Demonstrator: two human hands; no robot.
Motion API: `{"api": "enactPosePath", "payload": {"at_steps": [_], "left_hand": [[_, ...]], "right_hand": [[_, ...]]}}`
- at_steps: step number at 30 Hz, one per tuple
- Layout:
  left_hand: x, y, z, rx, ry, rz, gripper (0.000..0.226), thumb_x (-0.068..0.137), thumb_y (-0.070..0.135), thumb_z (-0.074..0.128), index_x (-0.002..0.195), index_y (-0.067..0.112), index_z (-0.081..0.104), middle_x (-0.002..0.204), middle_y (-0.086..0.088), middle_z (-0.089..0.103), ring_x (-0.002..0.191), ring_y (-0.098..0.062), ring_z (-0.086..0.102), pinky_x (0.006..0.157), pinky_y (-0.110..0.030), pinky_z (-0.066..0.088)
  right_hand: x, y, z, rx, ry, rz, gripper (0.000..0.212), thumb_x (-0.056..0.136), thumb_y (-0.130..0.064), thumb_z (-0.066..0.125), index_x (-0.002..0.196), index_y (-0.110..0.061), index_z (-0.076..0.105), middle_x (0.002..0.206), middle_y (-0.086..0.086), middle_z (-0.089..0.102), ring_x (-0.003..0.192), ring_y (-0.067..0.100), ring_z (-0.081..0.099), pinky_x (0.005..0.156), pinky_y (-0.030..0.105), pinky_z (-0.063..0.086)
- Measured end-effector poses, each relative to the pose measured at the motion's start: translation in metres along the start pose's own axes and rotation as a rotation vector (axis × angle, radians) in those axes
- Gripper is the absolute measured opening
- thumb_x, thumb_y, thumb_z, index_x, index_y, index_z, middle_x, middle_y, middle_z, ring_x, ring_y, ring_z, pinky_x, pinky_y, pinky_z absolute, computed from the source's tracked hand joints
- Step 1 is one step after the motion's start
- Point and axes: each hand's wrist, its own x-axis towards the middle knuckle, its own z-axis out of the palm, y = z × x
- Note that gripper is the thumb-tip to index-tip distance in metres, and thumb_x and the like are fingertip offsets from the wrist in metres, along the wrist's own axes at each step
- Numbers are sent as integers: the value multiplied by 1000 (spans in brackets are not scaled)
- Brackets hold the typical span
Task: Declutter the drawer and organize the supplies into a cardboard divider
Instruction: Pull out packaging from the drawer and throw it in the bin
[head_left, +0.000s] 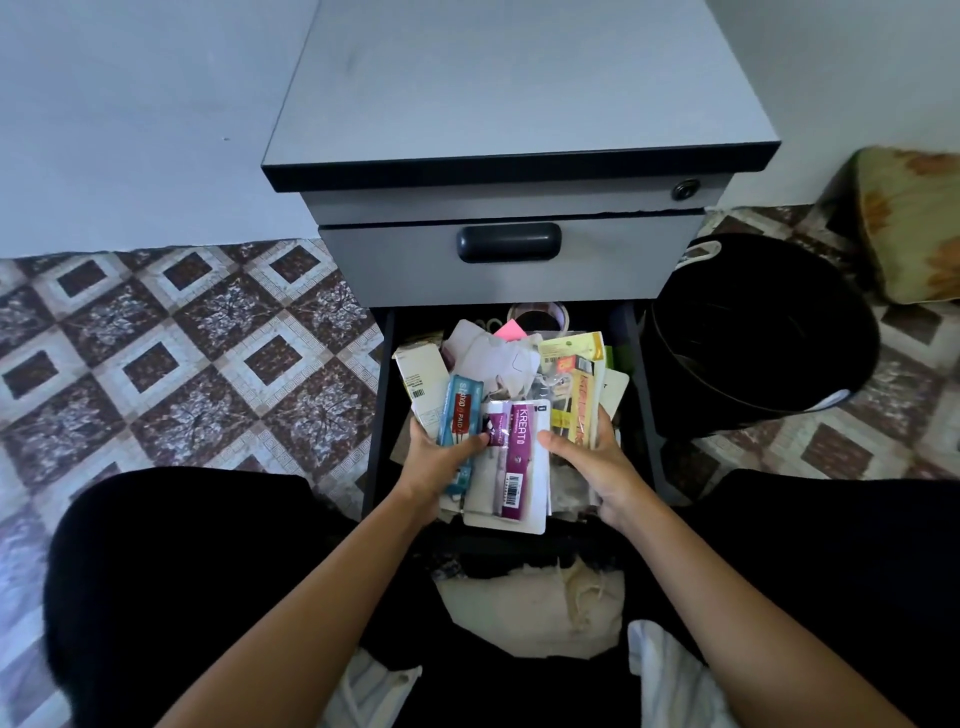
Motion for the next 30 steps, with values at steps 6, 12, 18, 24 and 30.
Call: {"api": "enactPosePath", "payload": {"at_steps": [6, 12, 18, 24, 30], "left_hand": [[-14, 10, 5, 14, -25, 73, 67, 76, 1, 72, 128, 16, 32, 109, -3, 60, 89, -14, 64, 64, -25, 51], [-30, 20, 18, -13, -61, 108, 59, 76, 1, 72, 119, 19, 36, 105, -2, 62, 85, -13, 65, 63, -27, 54], [-50, 17, 33, -12, -79, 133, 58, 77, 3, 72, 117, 25, 36, 109, -4, 63, 93, -20, 67, 74, -38, 56], [-65, 14, 42, -30, -95, 124, 58, 78, 6, 72, 119, 24, 37, 106, -2, 65, 91, -18, 68, 72, -36, 56], [-60, 24, 62, 18, -150, 154, 58, 76, 3, 74, 117, 20, 36, 108, -4, 63, 87, -16, 68, 68, -31, 58]], "right_hand": [[-11, -10, -8, 5, -25, -43, 54, 70, -16, 78, 108, -40, 48, 110, -5, 67, 107, 16, 62, 97, 37, 47], [-32, -25, -18, 47, -12, -106, 49, 72, -11, 75, 104, -38, 50, 102, -8, 69, 96, 7, 64, 80, 25, 49], [-53, -30, -31, 51, -2, -139, 60, 65, -17, 75, 114, -38, 48, 102, -7, 70, 98, 11, 65, 87, 32, 50], [-68, -35, -42, 22, -9, -157, 60, 58, -23, 76, 107, -42, 47, 104, -7, 69, 100, 12, 65, 88, 35, 49], [-76, -42, -54, 87, 87, -194, 57, 68, -15, 74, 114, -36, 47, 102, -7, 69, 93, 9, 66, 76, 28, 51]]}}
